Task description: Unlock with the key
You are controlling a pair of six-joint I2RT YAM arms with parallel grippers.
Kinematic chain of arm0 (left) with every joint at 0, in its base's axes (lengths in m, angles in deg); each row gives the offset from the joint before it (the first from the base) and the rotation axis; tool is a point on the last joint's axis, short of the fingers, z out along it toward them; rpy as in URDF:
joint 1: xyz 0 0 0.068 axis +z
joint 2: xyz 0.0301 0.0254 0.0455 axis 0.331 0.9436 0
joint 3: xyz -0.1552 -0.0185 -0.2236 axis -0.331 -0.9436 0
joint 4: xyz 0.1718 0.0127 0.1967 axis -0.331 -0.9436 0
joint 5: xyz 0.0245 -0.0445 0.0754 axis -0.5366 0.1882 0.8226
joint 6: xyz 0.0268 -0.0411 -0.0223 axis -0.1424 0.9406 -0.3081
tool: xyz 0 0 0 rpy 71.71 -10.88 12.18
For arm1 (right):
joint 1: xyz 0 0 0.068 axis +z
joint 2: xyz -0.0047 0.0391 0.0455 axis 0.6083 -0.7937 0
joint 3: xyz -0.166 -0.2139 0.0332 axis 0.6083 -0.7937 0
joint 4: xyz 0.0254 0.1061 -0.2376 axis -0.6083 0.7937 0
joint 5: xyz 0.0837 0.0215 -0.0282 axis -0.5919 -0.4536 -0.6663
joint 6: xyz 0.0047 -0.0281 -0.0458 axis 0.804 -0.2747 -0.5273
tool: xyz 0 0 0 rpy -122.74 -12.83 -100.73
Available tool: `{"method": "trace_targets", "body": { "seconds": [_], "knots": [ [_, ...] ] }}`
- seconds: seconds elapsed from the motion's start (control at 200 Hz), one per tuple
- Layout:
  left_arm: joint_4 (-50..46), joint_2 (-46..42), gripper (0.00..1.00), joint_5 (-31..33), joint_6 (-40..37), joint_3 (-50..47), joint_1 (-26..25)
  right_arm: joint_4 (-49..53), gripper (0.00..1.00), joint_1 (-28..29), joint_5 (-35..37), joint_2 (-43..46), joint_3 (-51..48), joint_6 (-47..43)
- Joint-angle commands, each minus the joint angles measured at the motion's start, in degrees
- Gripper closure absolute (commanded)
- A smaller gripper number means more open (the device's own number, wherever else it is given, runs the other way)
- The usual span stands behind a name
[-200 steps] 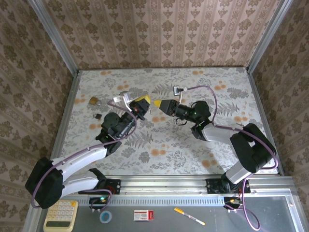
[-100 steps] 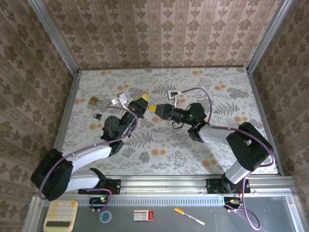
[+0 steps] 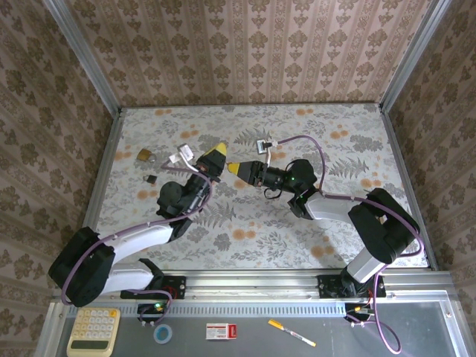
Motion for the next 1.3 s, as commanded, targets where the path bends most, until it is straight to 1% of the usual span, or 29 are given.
{"method": "trace_targets", "body": {
  "seconds": [0.0, 0.065, 0.155, 0.515, 0.615, 0.7, 0.875, 0.98, 1.06, 1.105, 1.125, 1.195, 1.295],
  "knots": [
    [2.9, -0.1, 1.00, 0.9, 0.7, -0.5, -0.7, -2.5, 0.73, 0.6, 0.5, 1.0, 1.8, -0.5],
    [2.9, 0.1, 1.00, 1.1, 0.7, -0.6, -0.9, -2.5, 0.73, 0.8, 0.4, 1.0, 2.0, -0.5],
    [3.3, 0.2, 1.00, 1.4, 0.8, -0.8, -1.0, -2.5, 0.78, 0.9, 0.6, 1.1, 1.9, -0.5],
    [3.3, 0.0, 1.00, 2.5, 0.7, -1.8, -1.3, -2.4, 0.89, 0.8, 1.1, 1.6, 1.4, -0.5],
    [3.5, 0.4, 1.00, 3.2, 0.9, -2.3, -1.5, -2.4, 0.94, 0.8, 1.1, 1.9, 1.4, -0.6],
    [3.5, 0.6, 1.00, 3.9, 1.3, -2.8, -1.6, -2.4, 1.00, 0.7, 1.0, 2.5, 1.4, -0.6],
    [3.4, 0.8, 1.00, 7.2, 3.5, -5.6, -1.6, -1.7, 1.00, 0.1, 0.0, 3.6, 1.3, -0.7],
    [3.2, 0.4, 0.80, 8.8, 4.8, -7.4, -1.5, 0.9, 1.00, -0.4, -1.1, 4.1, 1.4, -1.2],
    [0.7, -1.9, 0.52, 9.5, 5.6, -8.0, -0.6, 7.3, 1.00, -0.4, -1.9, 5.5, 1.7, -4.4],
    [-3.5, -4.2, 0.39, 9.5, 6.0, -7.6, 0.0, 12.2, 1.00, -0.5, -2.1, 6.7, 2.0, -6.8],
    [-6.2, -5.6, 0.34, 9.4, 6.3, -7.2, 0.4, 14.8, 1.00, -0.5, -2.2, 7.3, 2.3, -8.3],
    [-19.3, -11.9, 0.25, 9.5, 6.0, -4.9, 1.4, 25.6, 1.00, -0.4, -2.4, 9.7, 3.6, -13.7],
    [-47.9, -22.2, 0.12, 13.3, 3.2, 2.1, 2.2, 40.1, 1.00, -0.4, -2.0, 12.1, 5.5, -21.1]
  ]
}}
